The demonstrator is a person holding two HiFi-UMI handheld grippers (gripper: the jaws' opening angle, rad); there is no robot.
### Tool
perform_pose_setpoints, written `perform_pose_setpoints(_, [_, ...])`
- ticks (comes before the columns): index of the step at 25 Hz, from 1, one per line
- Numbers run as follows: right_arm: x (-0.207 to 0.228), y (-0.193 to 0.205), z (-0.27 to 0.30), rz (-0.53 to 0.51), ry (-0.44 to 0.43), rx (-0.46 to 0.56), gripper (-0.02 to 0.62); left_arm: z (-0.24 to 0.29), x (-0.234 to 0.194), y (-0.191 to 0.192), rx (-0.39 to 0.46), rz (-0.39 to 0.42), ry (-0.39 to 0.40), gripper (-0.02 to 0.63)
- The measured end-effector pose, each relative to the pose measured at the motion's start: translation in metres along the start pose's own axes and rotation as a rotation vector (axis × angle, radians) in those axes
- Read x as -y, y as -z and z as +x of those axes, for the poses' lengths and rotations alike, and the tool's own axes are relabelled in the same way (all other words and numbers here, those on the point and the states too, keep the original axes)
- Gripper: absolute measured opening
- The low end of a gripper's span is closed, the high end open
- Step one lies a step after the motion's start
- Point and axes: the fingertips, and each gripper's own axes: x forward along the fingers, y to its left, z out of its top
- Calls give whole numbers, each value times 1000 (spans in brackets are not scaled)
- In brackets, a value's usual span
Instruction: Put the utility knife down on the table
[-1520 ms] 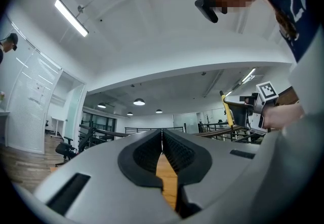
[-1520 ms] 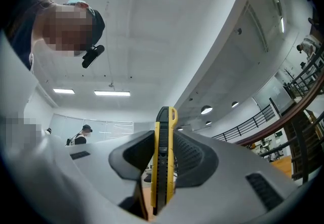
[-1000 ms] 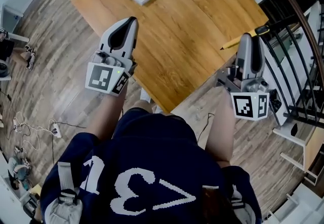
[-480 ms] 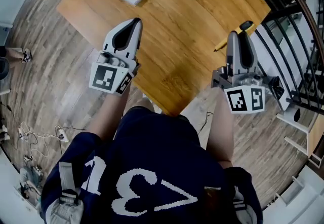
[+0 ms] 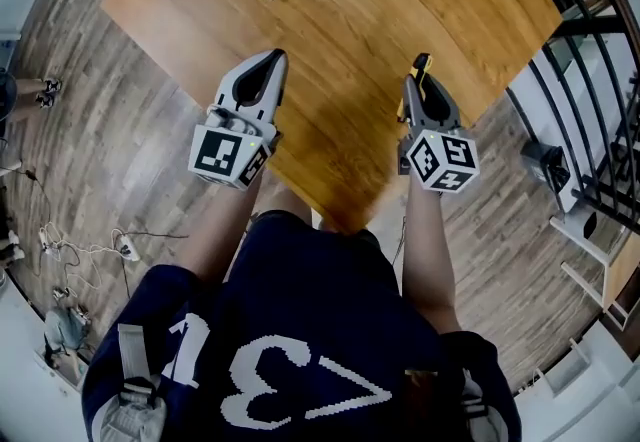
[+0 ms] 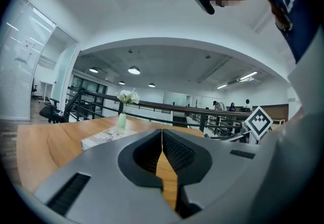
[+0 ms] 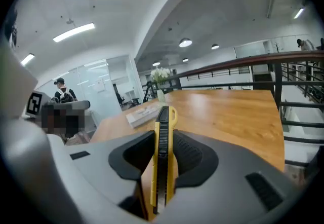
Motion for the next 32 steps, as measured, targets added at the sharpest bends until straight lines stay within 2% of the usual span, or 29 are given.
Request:
perform_pose_setpoints(4, [15,63,24,1,54,-205,124,2,-10,30,-56,-27,-10,17])
perform_pose_setpoints(7, [21,93,28,13,78,-309,124,0,-10,49,-94,-43,-13,18])
perform_pose_setpoints(11, [20,113,29,11,95,-374,126,-2,-7,63,-123,-52,-4,18])
perform_pose_setpoints(15, [22,123,31,-18,119,-388,129,-3,-4,69,-136,-60,13,17])
perform_pose_setpoints(18, [23,112,29,-14,127,-346,131,-2,-5,65,-131,-53,12,18])
perform_pose_setpoints(20, [24,94,26,-17,130,-295,67,-1,-7,58,-117,-45,11,17])
perform_pose_setpoints(22, [23,72,20,-27,130,-236,40,0,-8,48,-103,-34,11,17])
perform_pose_setpoints(29, [6,-35,-19,-64,94,61,23,-1,-6,-5,-10,16,-1,17])
perform_pose_setpoints(32, [-5,-78,-43,-142,83,165,23,-1,-2,-32,39,40,-7,17])
